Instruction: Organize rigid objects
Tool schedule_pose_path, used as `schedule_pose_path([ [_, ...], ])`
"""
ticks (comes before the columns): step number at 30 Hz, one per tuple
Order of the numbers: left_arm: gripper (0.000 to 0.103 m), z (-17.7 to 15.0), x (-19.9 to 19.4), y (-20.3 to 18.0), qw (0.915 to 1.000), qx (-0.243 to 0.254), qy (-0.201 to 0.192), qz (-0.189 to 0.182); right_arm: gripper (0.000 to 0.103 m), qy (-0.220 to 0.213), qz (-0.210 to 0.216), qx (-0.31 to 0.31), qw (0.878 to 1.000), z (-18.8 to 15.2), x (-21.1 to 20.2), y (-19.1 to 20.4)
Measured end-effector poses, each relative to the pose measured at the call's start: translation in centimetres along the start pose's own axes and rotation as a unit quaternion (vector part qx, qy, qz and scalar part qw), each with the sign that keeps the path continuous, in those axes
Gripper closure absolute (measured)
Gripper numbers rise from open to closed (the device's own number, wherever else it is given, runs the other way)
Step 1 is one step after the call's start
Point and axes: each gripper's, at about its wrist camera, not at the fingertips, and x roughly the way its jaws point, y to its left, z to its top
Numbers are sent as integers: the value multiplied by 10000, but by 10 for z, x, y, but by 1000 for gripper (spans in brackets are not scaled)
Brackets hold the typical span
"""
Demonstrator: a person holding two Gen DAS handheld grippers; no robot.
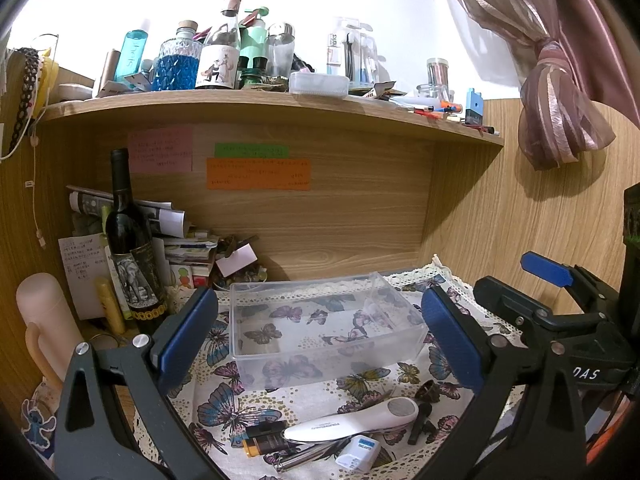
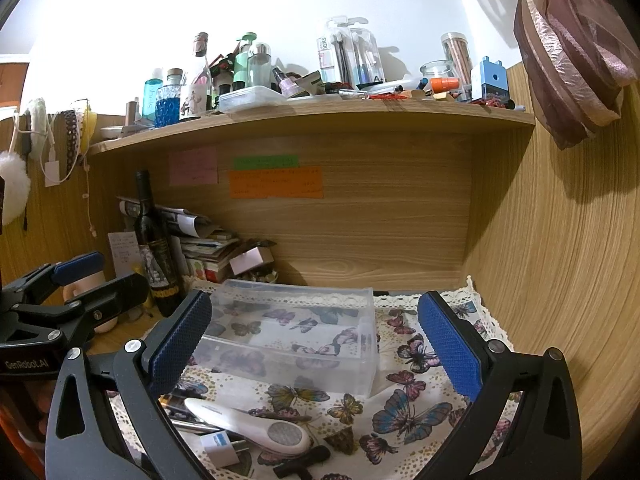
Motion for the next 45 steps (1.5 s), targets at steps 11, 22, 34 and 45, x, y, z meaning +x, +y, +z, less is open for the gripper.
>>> schedule_pose_path([
  [11,0,0,0,0,10000,-10,1,-7,0,10,7,7,10000,0,0,1],
  [22,0,-1,-5,0,9999,-12,-110,71,0,-23,24,-26,10000,0,0,2],
  [34,22,-18,18,38,9974,-214,584,374,15,433,-161,-112,9989,-20,15,-12],
  [45,30,-87,52,61,9782,-113,1983,601,21,1580,-225,117,9871,-73,43,-38],
])
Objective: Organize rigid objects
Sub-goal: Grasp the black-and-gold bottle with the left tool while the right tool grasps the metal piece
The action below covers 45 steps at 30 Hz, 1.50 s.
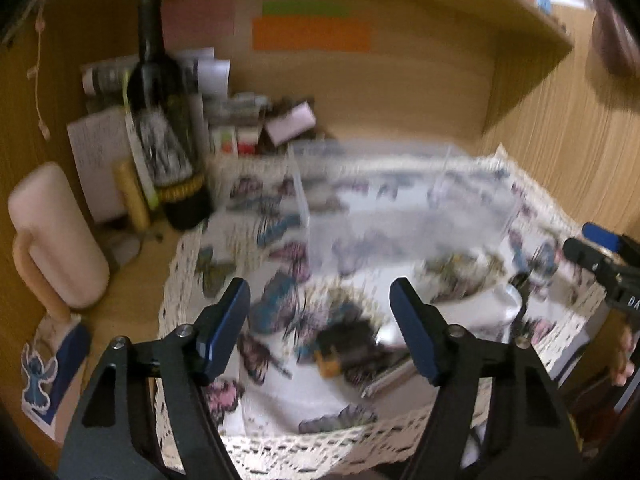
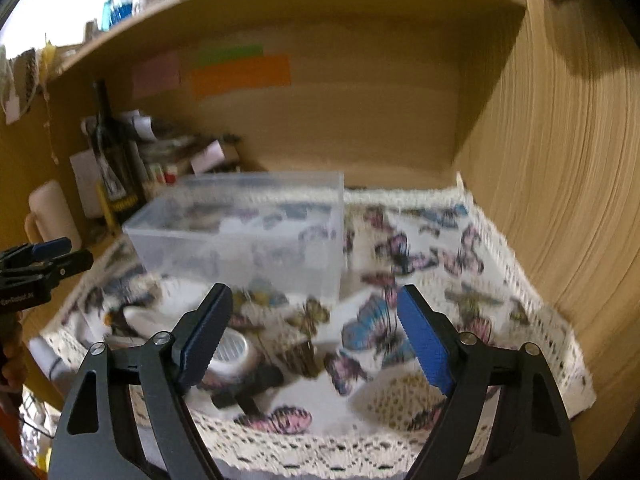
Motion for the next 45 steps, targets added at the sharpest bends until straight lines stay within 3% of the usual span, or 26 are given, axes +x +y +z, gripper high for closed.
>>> schedule_pose_path([
  [8,30,-30,28,3,9969,219,753,-108,21,652,83,152,9977,-25,17,-10],
  [19,30,-26,55,-17,9914,490,1077,-561,21,970,137,175,9950,-37,31,-10],
  [20,32,-25,56,-19,9909,524,1085,-597,21,984,115,158,9950,-37,34,-9],
  [26,68,-26,59,-22,9910,552,1098,-523,21,1032,68,186,9945,-38,42,-14],
  [29,79,-27,55,-15,9919,392,1094,-514,29,1048,33,174,9943,-39,43,-15],
  [36,79,-33,44,-5,9909,171,1209,-568,46,1079,-65,126,9941,-38,45,-20],
  [40,79,-31,44,-12,9882,226,1303,-772,47,1098,15,160,9938,-36,44,-23],
  [45,79,-25,52,-19,9884,335,1291,-724,47,1023,184,57,9946,-32,43,-16],
])
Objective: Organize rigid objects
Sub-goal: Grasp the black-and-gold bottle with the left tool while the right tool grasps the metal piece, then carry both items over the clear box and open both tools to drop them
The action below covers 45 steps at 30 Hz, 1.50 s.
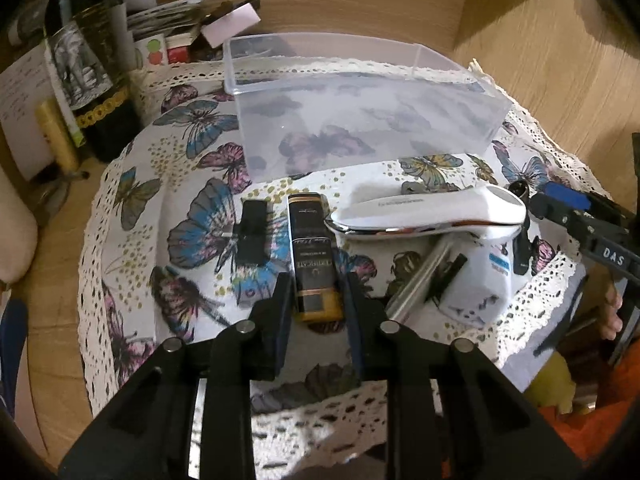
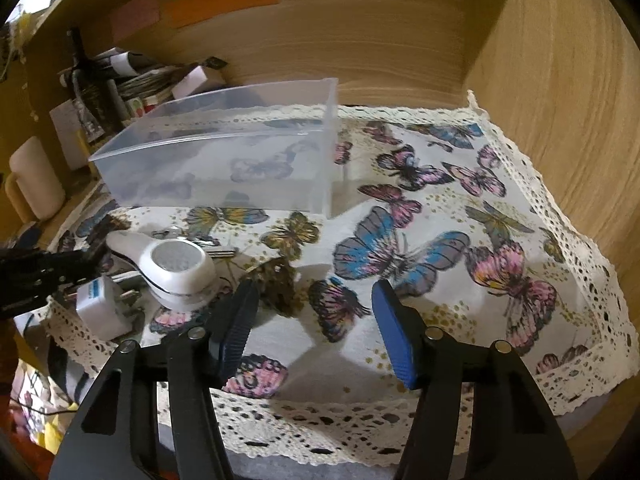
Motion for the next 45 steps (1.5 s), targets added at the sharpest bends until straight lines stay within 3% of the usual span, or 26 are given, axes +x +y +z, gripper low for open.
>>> schedule_pose_path([
  [4,67,9,9,-4,9999,63,12,102,47,85,58,-103,9999,3,10,6],
  [6,56,14,12,-8,9997,160,6,174,47,92,122,-108,9998,6,14,6],
  [8,55,17,17,-12,9993,288,-4,248,50,101,196,-103,9997,9,17,7],
  [10,59,18,18,-15,9990,332,-43,287,66,139,228,-144,9995,10,22,9],
  [11,74,19,18,-14,9990,305,-94,302,72,167,229,-145,9995,10,23,10],
  [12,80,19,18,-14,9988,306,-133,360,73,230,236,-138,9994,10,26,11],
  [18,80,16,10,-8,9988,208,-248,379,73,95,257,-6,9996,11,19,10],
  [26,80,25,-28,-5,9956,42,-831,436,73,-454,282,-15,9986,33,-6,14],
  [35,80,62,-62,-2,9873,-115,-1540,387,73,-1218,294,-286,9917,79,-32,31],
  [45,80,111,-53,9,9857,-270,-1648,240,73,-1268,451,-449,9899,124,-18,44],
])
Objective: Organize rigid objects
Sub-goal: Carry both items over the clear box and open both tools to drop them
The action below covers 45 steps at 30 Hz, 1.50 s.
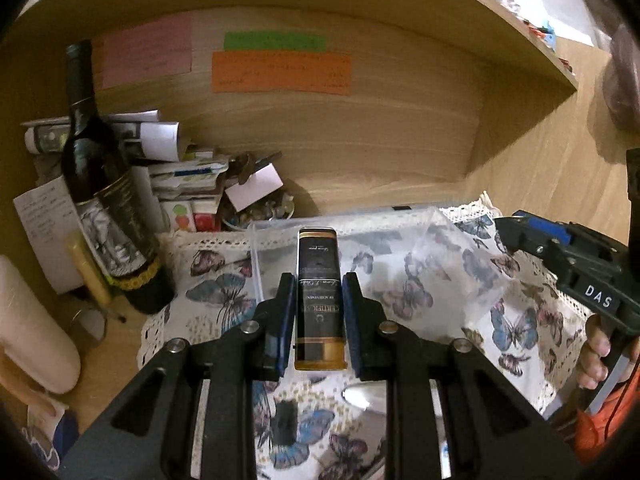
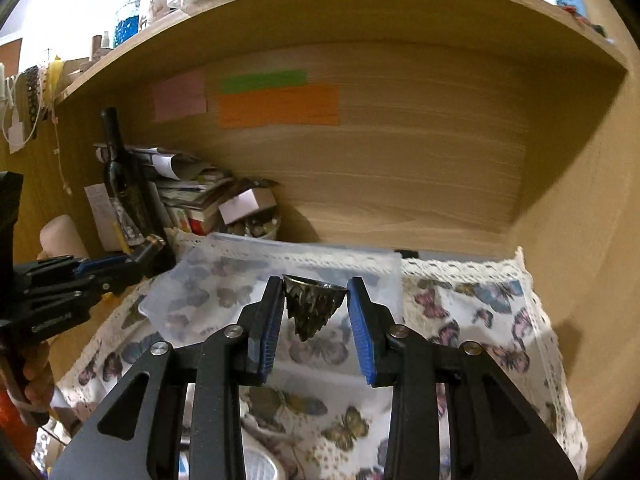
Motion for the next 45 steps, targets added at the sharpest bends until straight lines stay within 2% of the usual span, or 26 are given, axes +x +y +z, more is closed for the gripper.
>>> schedule_pose_path([
  [3,80,7,13,-2,10000,20,76,-20,73,57,33,-30,10000,6,14,1],
  [10,80,8,47,0,9990,43,430,-74,73,522,-15,-56,9986,6,57,-3],
  [12,87,7,57,0,9984,62,547,-87,73,686,-68,-76,9976,3,70,-6],
  [16,88,4,74,-1,9969,156,765,-91,73,991,-124,-51,9950,-3,93,-14],
  [23,88,1,82,1,9956,117,920,-145,72,1375,-105,-162,9903,-14,115,-12],
  [27,88,2,74,1,9961,95,855,-174,49,1345,-79,-175,9907,-14,112,-9],
  [31,87,3,60,-1,9970,140,752,-121,48,1154,-60,-194,9931,-9,98,-4],
  [34,78,4,43,-1,9980,155,605,-96,43,952,-33,-188,9953,-3,79,-2],
  [37,63,6,26,-1,9990,170,422,-24,37,686,4,-191,9975,1,56,1],
  [39,45,5,14,1,9994,148,299,22,36,517,37,-198,9985,2,40,3],
  [41,33,3,3,3,9998,85,185,77,36,391,65,-227,9990,0,27,6],
  [45,26,-5,-10,7,9997,73,145,192,33,313,138,-270,9991,-10,7,10],
])
